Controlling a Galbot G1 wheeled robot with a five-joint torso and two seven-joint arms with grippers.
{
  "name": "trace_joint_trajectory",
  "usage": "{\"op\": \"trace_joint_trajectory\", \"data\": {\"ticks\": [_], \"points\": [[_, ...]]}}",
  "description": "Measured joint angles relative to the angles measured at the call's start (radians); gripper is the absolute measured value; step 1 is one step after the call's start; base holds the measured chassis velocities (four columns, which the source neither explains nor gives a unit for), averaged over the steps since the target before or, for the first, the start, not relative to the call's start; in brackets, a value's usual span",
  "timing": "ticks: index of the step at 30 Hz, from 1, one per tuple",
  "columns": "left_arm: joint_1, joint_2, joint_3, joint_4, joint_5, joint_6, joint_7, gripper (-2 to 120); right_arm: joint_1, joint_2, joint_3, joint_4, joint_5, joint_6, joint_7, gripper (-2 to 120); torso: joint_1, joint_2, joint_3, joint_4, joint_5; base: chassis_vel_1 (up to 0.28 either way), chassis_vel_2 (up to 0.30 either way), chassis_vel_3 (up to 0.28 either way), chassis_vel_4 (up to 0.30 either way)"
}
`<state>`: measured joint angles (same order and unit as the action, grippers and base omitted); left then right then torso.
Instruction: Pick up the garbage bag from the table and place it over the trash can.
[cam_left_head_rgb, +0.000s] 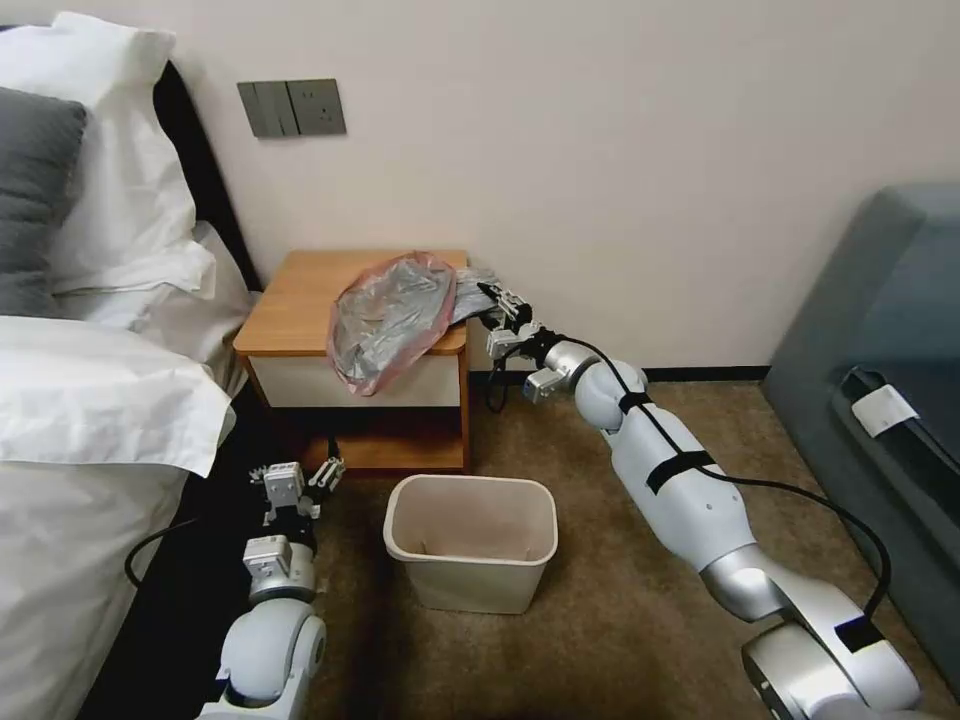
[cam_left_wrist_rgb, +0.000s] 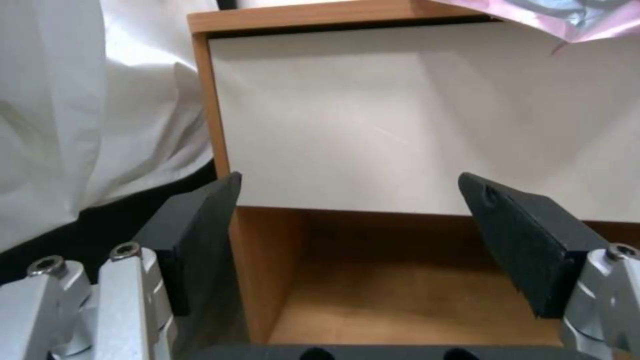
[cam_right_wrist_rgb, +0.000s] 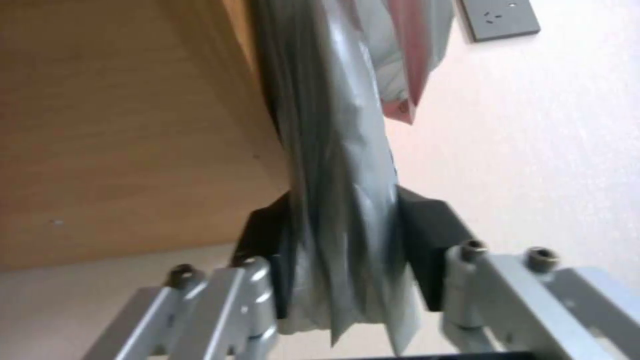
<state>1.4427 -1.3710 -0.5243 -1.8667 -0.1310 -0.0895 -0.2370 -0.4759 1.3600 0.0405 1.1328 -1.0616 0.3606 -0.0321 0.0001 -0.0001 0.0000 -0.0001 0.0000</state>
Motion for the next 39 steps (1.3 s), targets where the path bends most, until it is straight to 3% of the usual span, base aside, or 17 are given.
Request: {"op": "trace_joint_trajectory", "data": {"ticks": [9,11,23,30,39], "points": [[0.002,0.002,0.000,0.001,0.000,-0.001,-0.001,84,-0.013,0.000,-0.018,0.014,-0.011,0.007,-0.002,3,0.000,0.000,0.000,0.0001,0.0000,0.000,0.000,0.000,0.000],[0.004,0.002,-0.001,0.001,0.000,-0.001,-0.001,84,-0.015,0.001,-0.017,0.014,-0.010,0.007,-0.002,0,0.000,0.000,0.000,0.0000,0.0000,0.000,0.000,0.000,0.000],[0.004,0.000,-0.004,0.002,-0.011,-0.003,-0.007,84,-0.034,-0.020,0.022,0.083,0.041,-0.011,-0.038,0,0.000,0.000,0.000,0.0002,0.0000,0.000,0.000,0.000,0.000],[0.000,0.002,-0.019,-0.045,-0.109,0.030,-0.046,84,-0.166,-0.077,-0.002,0.324,0.261,-0.157,-0.116,0,0.000,0.000,0.000,0.0001,0.0000,0.000,0.000,0.000,0.000],[0.000,0.019,-0.041,-0.130,-0.226,0.061,-0.064,84,-0.318,-0.078,0.025,0.462,0.255,-0.180,-0.139,0,0.000,0.000,0.000,0.0001,0.0000,0.000,0.000,0.000,0.000]]}}
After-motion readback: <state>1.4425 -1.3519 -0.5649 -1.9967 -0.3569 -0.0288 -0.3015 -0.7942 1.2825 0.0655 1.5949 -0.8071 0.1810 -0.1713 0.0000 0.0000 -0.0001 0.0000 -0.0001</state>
